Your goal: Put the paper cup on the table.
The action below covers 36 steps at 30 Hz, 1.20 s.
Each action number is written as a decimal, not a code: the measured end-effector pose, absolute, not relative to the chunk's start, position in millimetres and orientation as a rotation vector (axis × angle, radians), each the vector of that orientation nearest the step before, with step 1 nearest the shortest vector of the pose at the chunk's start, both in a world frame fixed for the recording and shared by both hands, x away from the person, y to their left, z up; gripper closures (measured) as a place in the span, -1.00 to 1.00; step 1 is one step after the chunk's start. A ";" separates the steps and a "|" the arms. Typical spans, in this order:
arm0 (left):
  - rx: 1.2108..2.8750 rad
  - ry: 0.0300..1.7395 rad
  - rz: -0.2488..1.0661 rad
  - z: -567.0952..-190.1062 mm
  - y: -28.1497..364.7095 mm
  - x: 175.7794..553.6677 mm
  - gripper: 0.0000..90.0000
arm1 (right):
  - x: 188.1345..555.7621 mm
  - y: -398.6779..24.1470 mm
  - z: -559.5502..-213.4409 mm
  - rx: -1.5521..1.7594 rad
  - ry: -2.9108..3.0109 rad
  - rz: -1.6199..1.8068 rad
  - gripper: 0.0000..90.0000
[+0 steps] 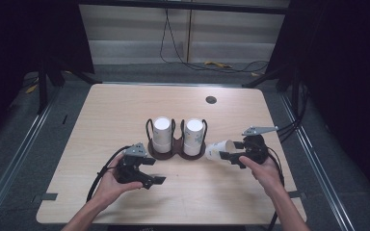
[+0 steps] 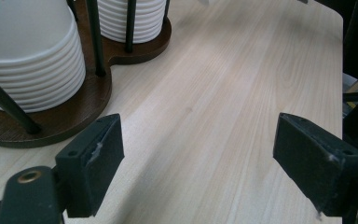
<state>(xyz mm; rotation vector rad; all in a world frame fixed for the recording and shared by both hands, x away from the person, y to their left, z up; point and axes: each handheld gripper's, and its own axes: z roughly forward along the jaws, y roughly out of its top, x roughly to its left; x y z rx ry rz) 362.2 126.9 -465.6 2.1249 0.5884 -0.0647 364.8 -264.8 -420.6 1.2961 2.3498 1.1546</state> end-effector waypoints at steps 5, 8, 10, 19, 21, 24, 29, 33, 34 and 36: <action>2.153 0.573 -0.075 -468.8 124.9 361.2 -0.64 | 372.3 -268.5 -417.9 1.316 2.339 1.084 -0.35; 2.157 0.570 -0.083 -470.5 123.4 361.8 -0.64 | 378.2 -268.3 -416.2 1.334 2.347 1.036 -0.35; 2.160 0.567 -0.079 -470.8 124.0 363.6 -0.64 | 381.7 -268.7 -415.8 1.349 2.351 1.021 -0.36; 2.146 0.595 -0.076 -470.2 125.6 368.1 -0.64 | 395.8 -270.0 -410.0 1.386 2.342 0.861 -0.36; 2.140 0.600 -0.073 -470.2 126.3 368.1 -0.64 | 399.3 -271.0 -407.8 1.392 2.338 0.822 -0.36; 2.138 0.612 -0.049 -469.3 127.9 369.5 -0.64 | 405.5 -274.6 -405.4 1.407 2.328 0.797 -0.37; 2.131 0.615 -0.014 -466.3 126.0 371.0 -0.64 | 414.5 -279.6 -402.6 1.428 2.330 0.700 -0.38; 2.146 0.624 -0.014 -469.0 127.4 371.5 -0.64 | 421.5 -280.4 -402.1 1.433 2.346 0.645 -0.38; 2.148 0.632 -0.015 -470.3 127.7 371.9 -0.64 | 423.3 -280.2 -402.5 1.433 2.358 0.630 -0.38; 2.156 0.639 -0.017 -471.6 128.6 372.5 -0.64 | 426.5 -280.8 -403.0 1.429 2.366 0.622 -0.38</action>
